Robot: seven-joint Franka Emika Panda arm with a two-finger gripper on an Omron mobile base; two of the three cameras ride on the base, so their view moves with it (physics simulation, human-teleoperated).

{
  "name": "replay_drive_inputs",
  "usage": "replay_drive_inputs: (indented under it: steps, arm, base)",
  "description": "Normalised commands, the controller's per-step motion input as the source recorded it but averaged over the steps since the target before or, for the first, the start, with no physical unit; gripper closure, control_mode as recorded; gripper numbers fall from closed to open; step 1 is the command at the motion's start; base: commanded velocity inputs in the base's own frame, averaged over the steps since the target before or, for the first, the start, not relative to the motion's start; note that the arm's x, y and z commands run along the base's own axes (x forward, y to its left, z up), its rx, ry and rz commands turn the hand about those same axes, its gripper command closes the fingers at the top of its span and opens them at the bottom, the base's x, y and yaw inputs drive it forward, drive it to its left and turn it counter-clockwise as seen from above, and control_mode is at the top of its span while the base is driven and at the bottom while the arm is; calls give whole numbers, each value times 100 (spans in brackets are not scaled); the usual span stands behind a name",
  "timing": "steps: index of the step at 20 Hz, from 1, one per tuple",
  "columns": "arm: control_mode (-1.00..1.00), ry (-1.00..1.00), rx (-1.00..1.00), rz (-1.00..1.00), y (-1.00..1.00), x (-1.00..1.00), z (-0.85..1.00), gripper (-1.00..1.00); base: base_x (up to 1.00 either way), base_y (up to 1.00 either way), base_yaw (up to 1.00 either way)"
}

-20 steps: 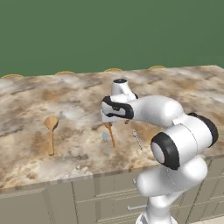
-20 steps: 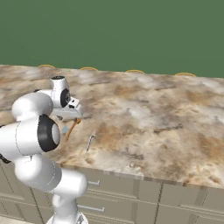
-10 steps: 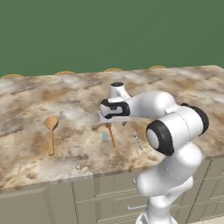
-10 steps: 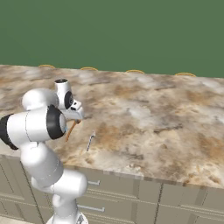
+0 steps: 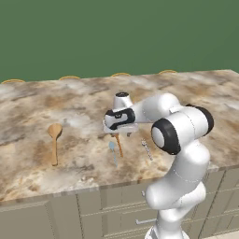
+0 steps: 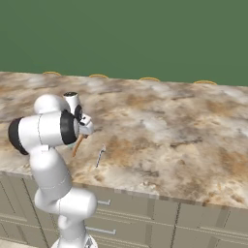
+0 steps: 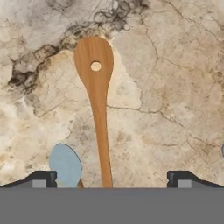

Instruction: Organize the utensils by type. Pick up the wooden spoons from the counter and place them in the open cabinet. Then pick up the metallic utensils from the counter and place them in the open drawer.

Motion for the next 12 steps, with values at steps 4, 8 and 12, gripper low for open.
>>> replay_drive_inputs:
  steps: [4, 8, 12]
  arm:
    - [-100, 0, 0, 0, 12, 24, -31, -100]
    - [-100, 7, 0, -1, 6, 26, -32, -100]
    - [-100, 8, 0, -1, 1, 18, -30, -100]
  base:
    - [0, 0, 0]
    - [0, 0, 0]
    - [0, 0, 0]
